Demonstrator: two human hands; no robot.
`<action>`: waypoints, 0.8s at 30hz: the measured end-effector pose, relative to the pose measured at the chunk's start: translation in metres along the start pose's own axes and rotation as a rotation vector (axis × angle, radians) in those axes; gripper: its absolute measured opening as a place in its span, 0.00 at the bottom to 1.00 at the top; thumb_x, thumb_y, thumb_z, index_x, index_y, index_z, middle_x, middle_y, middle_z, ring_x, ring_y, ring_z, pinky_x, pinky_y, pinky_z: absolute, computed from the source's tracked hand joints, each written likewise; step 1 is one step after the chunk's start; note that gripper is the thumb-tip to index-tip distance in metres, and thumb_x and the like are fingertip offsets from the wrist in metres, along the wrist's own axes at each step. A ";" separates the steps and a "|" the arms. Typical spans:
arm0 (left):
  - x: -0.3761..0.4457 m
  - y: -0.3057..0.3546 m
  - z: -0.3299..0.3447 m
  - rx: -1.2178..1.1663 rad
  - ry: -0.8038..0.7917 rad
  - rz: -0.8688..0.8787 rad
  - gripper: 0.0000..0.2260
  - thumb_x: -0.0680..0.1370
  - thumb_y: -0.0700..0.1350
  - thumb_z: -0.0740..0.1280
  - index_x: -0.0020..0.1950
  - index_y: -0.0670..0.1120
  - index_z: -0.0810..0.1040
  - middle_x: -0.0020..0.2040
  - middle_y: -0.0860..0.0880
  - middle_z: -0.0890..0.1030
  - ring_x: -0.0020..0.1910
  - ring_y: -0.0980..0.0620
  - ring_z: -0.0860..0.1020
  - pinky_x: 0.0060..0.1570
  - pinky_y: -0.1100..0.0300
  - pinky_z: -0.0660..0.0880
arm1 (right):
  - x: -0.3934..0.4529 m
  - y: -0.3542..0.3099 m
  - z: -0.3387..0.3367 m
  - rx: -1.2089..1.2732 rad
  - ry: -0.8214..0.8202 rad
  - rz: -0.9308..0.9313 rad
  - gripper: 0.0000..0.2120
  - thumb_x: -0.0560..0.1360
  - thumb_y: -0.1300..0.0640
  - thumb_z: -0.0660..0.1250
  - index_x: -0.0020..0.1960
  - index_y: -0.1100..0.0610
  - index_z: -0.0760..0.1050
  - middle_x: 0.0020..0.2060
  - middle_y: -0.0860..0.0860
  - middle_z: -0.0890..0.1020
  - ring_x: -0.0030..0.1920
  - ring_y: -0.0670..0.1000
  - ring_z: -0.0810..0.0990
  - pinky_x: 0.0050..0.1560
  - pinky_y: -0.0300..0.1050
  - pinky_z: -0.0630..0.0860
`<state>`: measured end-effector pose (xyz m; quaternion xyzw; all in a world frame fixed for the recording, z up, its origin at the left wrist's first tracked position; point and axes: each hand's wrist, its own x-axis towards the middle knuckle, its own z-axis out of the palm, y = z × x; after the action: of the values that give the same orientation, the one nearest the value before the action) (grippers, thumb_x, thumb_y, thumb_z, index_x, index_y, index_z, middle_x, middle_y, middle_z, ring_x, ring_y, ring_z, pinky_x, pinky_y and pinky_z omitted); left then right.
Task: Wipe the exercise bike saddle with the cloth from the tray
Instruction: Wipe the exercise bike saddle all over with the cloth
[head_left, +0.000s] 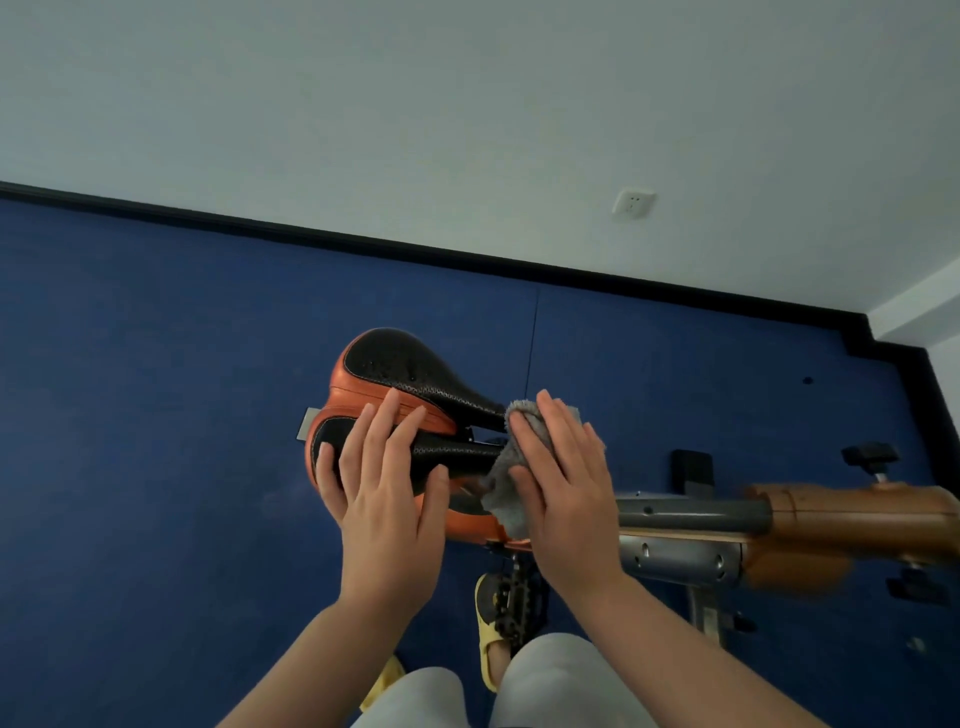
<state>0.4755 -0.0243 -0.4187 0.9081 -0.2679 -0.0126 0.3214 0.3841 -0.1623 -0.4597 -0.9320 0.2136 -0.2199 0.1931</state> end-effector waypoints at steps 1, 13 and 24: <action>0.001 0.003 0.001 0.001 0.007 -0.006 0.21 0.76 0.49 0.58 0.69 0.51 0.66 0.74 0.54 0.61 0.74 0.58 0.50 0.73 0.46 0.40 | 0.004 -0.003 -0.001 -0.021 -0.030 0.012 0.20 0.82 0.50 0.53 0.73 0.52 0.64 0.74 0.52 0.64 0.75 0.51 0.60 0.76 0.50 0.54; 0.016 0.019 0.014 0.163 0.053 -0.185 0.29 0.75 0.56 0.57 0.75 0.51 0.56 0.77 0.53 0.53 0.75 0.58 0.44 0.72 0.51 0.36 | 0.037 -0.003 -0.021 0.035 -0.274 0.052 0.23 0.82 0.45 0.46 0.74 0.51 0.63 0.71 0.48 0.70 0.70 0.47 0.68 0.66 0.43 0.67; 0.015 0.013 0.000 0.128 -0.005 -0.120 0.26 0.74 0.54 0.58 0.72 0.51 0.60 0.76 0.52 0.58 0.75 0.56 0.52 0.71 0.53 0.42 | 0.070 -0.022 -0.012 -0.059 -0.340 0.058 0.21 0.81 0.43 0.43 0.60 0.49 0.70 0.43 0.45 0.81 0.39 0.48 0.79 0.34 0.43 0.72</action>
<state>0.4817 -0.0400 -0.4092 0.9412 -0.2140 -0.0168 0.2610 0.4416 -0.1808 -0.4172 -0.9545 0.2112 -0.0468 0.2053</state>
